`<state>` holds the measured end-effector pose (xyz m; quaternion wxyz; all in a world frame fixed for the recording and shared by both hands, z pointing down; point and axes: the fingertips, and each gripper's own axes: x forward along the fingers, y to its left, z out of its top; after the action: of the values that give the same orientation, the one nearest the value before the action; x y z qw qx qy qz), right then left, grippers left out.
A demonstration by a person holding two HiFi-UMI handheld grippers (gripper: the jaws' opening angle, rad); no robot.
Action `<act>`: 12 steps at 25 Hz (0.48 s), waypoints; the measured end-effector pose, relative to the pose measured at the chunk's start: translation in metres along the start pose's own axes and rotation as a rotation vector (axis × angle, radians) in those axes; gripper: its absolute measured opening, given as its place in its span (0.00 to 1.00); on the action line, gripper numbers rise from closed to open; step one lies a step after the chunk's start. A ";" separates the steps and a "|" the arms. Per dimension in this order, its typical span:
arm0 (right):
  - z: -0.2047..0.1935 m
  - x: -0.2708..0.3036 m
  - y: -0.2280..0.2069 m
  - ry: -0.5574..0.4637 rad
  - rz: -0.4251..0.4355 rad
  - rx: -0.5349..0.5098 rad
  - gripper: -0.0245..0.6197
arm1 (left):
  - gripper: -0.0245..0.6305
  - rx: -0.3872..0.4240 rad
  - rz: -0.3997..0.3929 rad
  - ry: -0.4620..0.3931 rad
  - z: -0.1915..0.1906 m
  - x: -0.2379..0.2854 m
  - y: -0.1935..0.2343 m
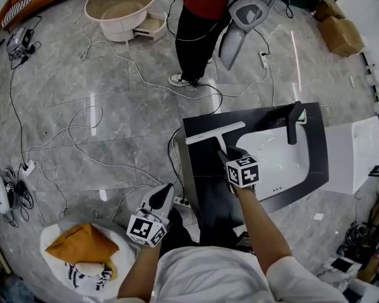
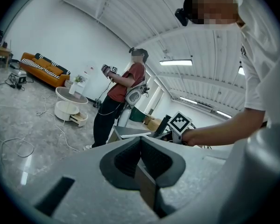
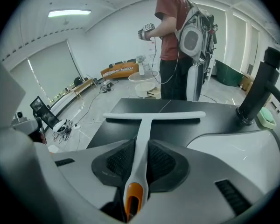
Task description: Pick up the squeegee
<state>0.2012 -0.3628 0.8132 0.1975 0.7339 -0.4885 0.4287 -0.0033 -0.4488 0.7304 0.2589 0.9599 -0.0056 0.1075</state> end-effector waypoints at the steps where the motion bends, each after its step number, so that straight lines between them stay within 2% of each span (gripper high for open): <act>1: 0.001 0.000 0.000 -0.003 -0.001 0.001 0.18 | 0.06 0.002 -0.001 -0.002 0.000 0.000 -0.001; 12: 0.023 -0.019 0.012 -0.080 0.033 -0.031 0.17 | 0.06 0.022 -0.006 -0.025 0.008 -0.011 -0.015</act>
<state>0.1981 -0.3741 0.7831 0.1821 0.7392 -0.5145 0.3947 -0.0114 -0.4405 0.7135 0.2484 0.9640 -0.0047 0.0948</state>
